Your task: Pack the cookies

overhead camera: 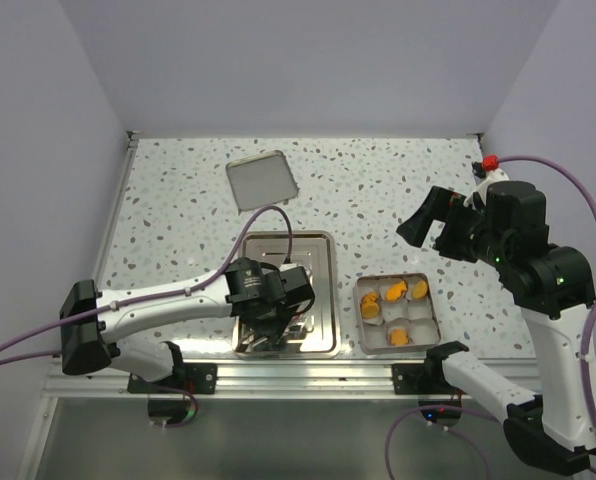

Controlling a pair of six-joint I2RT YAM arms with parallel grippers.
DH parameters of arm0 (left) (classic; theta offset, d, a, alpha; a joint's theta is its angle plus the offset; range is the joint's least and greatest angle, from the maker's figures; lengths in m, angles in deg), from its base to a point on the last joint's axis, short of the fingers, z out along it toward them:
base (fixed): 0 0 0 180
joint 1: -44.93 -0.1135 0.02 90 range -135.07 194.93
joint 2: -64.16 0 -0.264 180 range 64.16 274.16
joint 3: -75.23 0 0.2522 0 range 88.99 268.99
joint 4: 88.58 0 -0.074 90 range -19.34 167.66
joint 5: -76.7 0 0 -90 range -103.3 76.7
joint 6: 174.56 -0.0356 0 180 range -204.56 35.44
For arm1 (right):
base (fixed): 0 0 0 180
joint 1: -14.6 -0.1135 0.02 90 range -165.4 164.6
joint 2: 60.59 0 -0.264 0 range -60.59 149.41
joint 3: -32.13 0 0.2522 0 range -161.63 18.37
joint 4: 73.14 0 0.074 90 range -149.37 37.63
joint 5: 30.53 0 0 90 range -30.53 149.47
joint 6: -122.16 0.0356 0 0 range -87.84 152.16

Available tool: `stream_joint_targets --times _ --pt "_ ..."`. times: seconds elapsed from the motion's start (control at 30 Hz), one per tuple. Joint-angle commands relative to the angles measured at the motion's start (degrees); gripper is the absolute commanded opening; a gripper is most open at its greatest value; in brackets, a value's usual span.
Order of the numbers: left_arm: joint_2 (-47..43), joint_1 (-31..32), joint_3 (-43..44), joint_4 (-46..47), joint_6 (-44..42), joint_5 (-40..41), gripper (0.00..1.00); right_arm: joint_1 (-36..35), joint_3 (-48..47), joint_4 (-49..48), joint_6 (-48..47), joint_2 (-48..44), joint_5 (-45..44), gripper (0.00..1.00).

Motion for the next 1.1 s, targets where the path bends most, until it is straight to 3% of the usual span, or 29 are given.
stream_joint_targets --times 0.0,0.13,0.27,0.43,0.77,1.07 --pt "0.6 -0.05 1.09 1.48 -0.6 -0.25 0.5 -0.14 -0.39 -1.49 -0.04 0.36 0.95 0.99" --pt "0.78 -0.05 1.97 0.96 -1.12 -0.42 0.42 -0.14 -0.39 -1.49 -0.04 0.45 0.96 0.99" --pt "1.13 -0.14 4.86 -0.1 -1.48 0.28 0.4 -0.14 -0.39 -1.49 -0.04 0.45 0.96 0.99" --pt "4.37 -0.32 15.66 -1.77 -2.18 1.77 0.39 -0.14 -3.19 -0.96 0.05 1.32 1.04 0.99" --pt "15.88 1.7 34.91 3.84 -5.34 -2.53 0.37 -0.23 -5.58 -0.17 -0.04 1.77 -0.27 0.99" --pt "23.98 3.72 40.46 11.75 -6.14 -7.28 0.36 -0.14 -5.05 0.44 -0.66 0.89 -1.77 0.99"
